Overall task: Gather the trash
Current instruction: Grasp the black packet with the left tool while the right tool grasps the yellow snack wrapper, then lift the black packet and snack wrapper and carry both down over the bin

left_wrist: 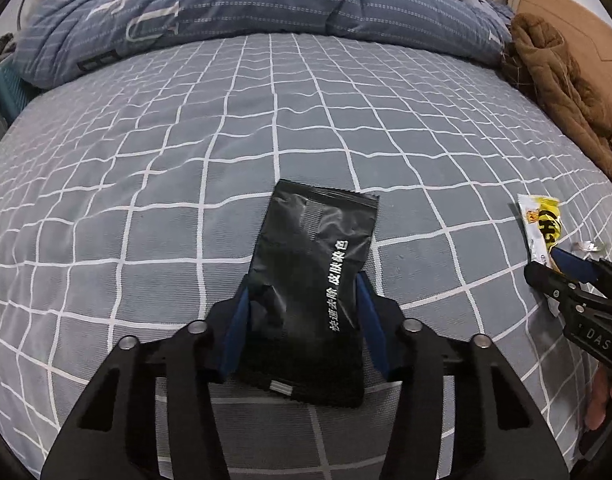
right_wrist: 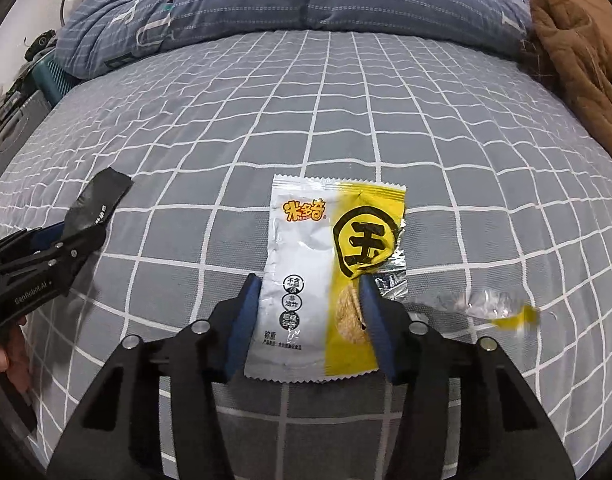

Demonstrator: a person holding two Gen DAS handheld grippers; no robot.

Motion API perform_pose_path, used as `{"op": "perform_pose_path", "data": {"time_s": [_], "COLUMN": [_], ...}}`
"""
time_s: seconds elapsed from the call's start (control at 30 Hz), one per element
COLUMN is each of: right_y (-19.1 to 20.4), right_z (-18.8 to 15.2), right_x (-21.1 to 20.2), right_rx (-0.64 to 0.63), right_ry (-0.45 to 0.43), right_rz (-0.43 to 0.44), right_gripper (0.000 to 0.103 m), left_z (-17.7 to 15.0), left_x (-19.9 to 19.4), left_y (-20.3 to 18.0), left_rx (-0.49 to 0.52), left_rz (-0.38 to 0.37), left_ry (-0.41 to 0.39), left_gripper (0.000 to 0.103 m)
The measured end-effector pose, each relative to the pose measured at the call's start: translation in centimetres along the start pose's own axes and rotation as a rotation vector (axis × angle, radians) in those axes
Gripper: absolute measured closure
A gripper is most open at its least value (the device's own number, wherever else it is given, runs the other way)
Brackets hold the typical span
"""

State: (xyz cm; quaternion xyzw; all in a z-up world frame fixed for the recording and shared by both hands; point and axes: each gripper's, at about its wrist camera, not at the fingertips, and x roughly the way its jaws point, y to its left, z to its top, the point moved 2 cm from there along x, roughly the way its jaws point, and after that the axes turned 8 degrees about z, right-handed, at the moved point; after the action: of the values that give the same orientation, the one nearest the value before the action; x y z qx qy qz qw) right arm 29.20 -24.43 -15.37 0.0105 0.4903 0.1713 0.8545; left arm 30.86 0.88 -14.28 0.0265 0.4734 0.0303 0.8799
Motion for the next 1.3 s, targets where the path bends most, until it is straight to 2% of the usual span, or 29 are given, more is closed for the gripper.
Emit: {"op": "perform_pose_path", "data": {"time_s": [0.1, 0.3, 0.53, 0.83, 1.3], "right_y": [-0.2, -0.2, -0.1, 1.0, 3.2], "right_z": [0.0, 0.1, 0.4, 0.9, 0.7], "right_x": [0.0, -0.6, -1.7, -3.4, -8.2], "right_rx": [0.007, -0.002, -0.004, -0.032, -0.067], "right_ry": [-0.003, -0.028, -0.064, -0.086, -0.141], "right_rz": [0.006, 0.005, -0.012, -0.021, -0.017], "right_gripper": [0.065, 0.067, 0.068, 0.068, 0.069], "left_z": [0.0, 0.2, 0.9, 0.9, 0.1], "left_x": [0.0, -0.4, -2.1, -3.2, -7.9], "left_y": [0.2, 0.6, 0.9, 0.9, 1.4], "left_rx": [-0.002, -0.015, -0.028, -0.029, -0.056], "left_rz": [0.002, 0.004, 0.012, 0.011, -0.004], "left_ry": [-0.003, -0.015, -0.061, -0.054, -0.082], "left_gripper": [0.066, 0.07, 0.071, 0.071, 0.071]}}
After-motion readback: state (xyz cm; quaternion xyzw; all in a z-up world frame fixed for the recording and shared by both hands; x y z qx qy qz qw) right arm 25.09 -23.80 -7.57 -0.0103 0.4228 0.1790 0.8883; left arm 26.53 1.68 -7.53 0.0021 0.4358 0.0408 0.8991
